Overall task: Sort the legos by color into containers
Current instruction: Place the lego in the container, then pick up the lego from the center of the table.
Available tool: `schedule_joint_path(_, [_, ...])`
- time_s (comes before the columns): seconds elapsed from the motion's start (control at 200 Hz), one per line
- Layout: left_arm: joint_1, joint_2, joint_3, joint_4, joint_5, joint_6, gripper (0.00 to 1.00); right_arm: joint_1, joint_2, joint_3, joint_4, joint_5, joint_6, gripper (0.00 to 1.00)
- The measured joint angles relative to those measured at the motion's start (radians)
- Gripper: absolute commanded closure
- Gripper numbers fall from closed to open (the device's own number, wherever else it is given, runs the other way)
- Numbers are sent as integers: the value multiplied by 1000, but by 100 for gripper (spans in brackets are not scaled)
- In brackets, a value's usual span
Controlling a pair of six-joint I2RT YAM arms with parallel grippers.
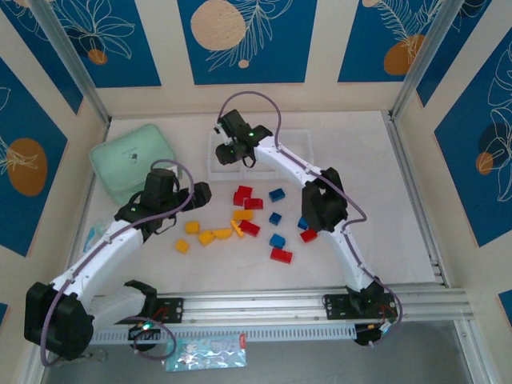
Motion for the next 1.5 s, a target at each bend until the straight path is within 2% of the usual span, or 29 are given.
schedule_joint_path(0.07, [0, 0, 0, 0, 0, 0, 0, 0, 45, 71, -15, 4, -7, 52])
schedule_joint_path(0.21, [0, 0, 0, 0, 0, 0, 0, -1, 75, 124, -45, 15, -17, 42])
schedule_joint_path(0.46, [0, 0, 2, 0, 5, 0, 0, -6, 51, 103, -51, 11, -18, 35])
schedule_joint_path(0.58, [1, 0, 17, 0, 27, 0, 0, -7, -64, -37, -45, -12, -6, 32])
schedule_joint_path(0.78, [2, 0, 23, 1, 95, 0, 0, -29, -356, -330, -2, -65, 62, 29])
schedule_joint_path(1.025, [-29, -5, 14, 16, 151, -9, 0, -119, -634, -683, 48, -113, 168, 24])
schedule_joint_path(1.295, [-122, -8, -26, 66, 158, -47, 0, -152, -747, -984, 61, -113, 245, 19])
schedule_joint_path(1.501, [-170, 8, -57, 130, 142, -84, 0, -180, -750, -1094, 65, -117, 272, 19])
